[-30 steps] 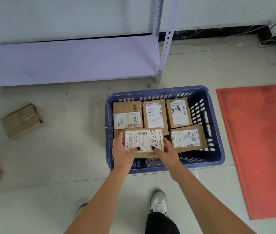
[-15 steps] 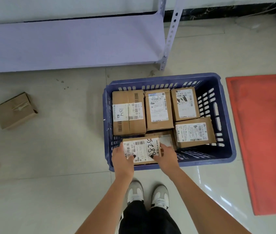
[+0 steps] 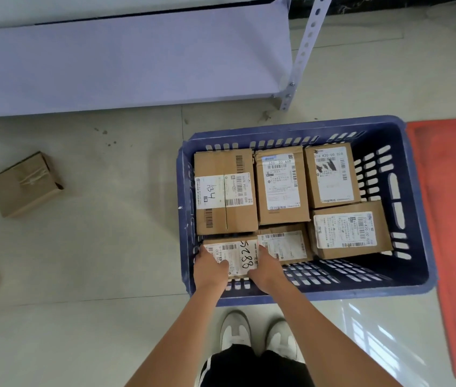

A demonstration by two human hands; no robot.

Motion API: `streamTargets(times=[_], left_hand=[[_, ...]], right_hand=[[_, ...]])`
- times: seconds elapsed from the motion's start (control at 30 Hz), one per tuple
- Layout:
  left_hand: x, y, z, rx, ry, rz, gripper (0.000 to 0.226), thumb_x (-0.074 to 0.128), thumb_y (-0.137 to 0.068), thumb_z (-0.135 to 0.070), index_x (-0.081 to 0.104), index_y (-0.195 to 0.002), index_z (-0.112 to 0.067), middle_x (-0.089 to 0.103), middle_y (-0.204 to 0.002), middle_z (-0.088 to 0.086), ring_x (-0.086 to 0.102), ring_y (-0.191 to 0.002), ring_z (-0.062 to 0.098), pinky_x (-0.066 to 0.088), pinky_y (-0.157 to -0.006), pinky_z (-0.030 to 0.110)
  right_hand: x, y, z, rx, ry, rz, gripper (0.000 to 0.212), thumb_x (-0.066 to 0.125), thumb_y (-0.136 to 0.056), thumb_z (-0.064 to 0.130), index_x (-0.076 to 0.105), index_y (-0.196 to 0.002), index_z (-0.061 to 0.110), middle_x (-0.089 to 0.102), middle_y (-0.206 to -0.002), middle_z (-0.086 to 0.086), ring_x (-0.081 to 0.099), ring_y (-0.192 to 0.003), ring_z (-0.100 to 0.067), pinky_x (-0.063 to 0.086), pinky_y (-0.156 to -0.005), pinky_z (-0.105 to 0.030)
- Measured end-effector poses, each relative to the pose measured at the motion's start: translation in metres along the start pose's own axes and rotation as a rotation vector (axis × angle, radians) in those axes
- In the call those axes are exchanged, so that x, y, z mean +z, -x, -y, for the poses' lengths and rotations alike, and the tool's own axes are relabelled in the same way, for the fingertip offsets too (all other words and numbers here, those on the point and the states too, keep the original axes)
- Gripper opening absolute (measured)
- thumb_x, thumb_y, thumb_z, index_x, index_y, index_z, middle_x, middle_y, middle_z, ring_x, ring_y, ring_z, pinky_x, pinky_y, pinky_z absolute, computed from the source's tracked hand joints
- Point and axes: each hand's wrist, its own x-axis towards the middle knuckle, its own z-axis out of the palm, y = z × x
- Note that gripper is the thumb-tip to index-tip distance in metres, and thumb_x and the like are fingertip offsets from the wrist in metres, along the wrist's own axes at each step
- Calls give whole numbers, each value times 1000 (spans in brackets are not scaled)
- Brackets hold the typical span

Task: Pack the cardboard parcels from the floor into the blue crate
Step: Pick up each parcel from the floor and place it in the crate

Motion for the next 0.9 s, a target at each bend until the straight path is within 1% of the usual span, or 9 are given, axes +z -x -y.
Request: streamTargets(times=[0.17, 0.33, 0.4, 0.47, 0.57, 0.7, 0.73, 0.8, 0.9], left_hand=[[9, -19, 3, 4, -7, 20, 35, 53, -87, -5, 49, -121, -7, 59, -128, 12, 58, -115, 27, 51, -88, 32], [13, -28, 3, 5, 13, 5, 33, 51, -87, -5, 53, -119, -8, 60, -125, 12, 58, -114, 28, 52, -90, 37], [13, -27, 2, 6, 25, 3, 32, 50, -87, -4, 53, -119, -7, 60, -125, 13, 57, -115, 28, 51, -91, 37], [11, -23, 1, 7, 38, 5, 31, 51, -87, -4, 53, -118, -7, 60, -125, 14, 58, -115, 28, 51, -89, 33], [4, -15, 0, 19, 60, 15, 31, 51, -89, -5, 52, -119, -7, 61, -125, 14, 59, -115, 28, 50, -90, 33], [-11, 8, -4, 17, 154, 24, 37, 51, -90, -4, 50, -127, -8, 58, -130, 12, 56, -120, 26, 49, -97, 34], [-16, 15, -5, 21, 182, 22, 39, 51, -90, -4, 49, -129, -8, 57, -131, 12, 55, -120, 26, 48, -95, 30], [-27, 29, -8, 34, 227, 26, 42, 51, -90, -3, 48, -131, -9, 57, -131, 11, 56, -119, 24, 44, -82, 20], [-49, 42, -8, 42, 333, 49, 45, 50, -87, 2, 48, -131, -8, 57, -130, 12, 56, -116, 22, 40, -73, 12]], right_hand=[[6, -23, -2, 36, -8, 15, 57, 57, -85, 6, 32, -136, 8, 55, -128, -14, 53, -118, -29, 46, -89, -31], [5, -35, -3, -5, -25, 13, 57, 58, -83, 5, 34, -135, 9, 56, -128, -13, 53, -118, -29, 47, -93, -33], [5, -34, -2, -22, -36, 12, 60, 58, -83, 5, 33, -137, 10, 57, -126, -14, 54, -116, -30, 49, -90, -33], [4, -30, 1, -42, -33, 17, 60, 58, -86, 12, 31, -140, 11, 58, -126, -12, 56, -113, -27, 45, -80, -25], [-1, -14, 3, -83, -53, -7, 46, 56, -88, 24, 43, -131, 15, 60, -124, -9, 56, -110, -26, 40, -77, -22], [-12, 18, 8, -100, -117, -32, 42, 53, -85, 13, 47, -127, 14, 61, -121, -11, 58, -102, -25, 42, -73, -25], [-13, 27, 10, -102, -133, -39, 42, 52, -85, 10, 47, -127, 14, 62, -119, -10, 58, -96, -22, 43, -69, -24], [-15, 45, 17, -104, -194, -51, 48, 55, -84, 9, 44, -131, 15, 63, -116, -7, 58, -86, -17, 46, -61, -22], [-13, 70, 40, -98, -256, -67, 61, 59, -81, 5, 38, -138, 17, 58, -109, -1, 58, -84, -14, 46, -55, -18]])
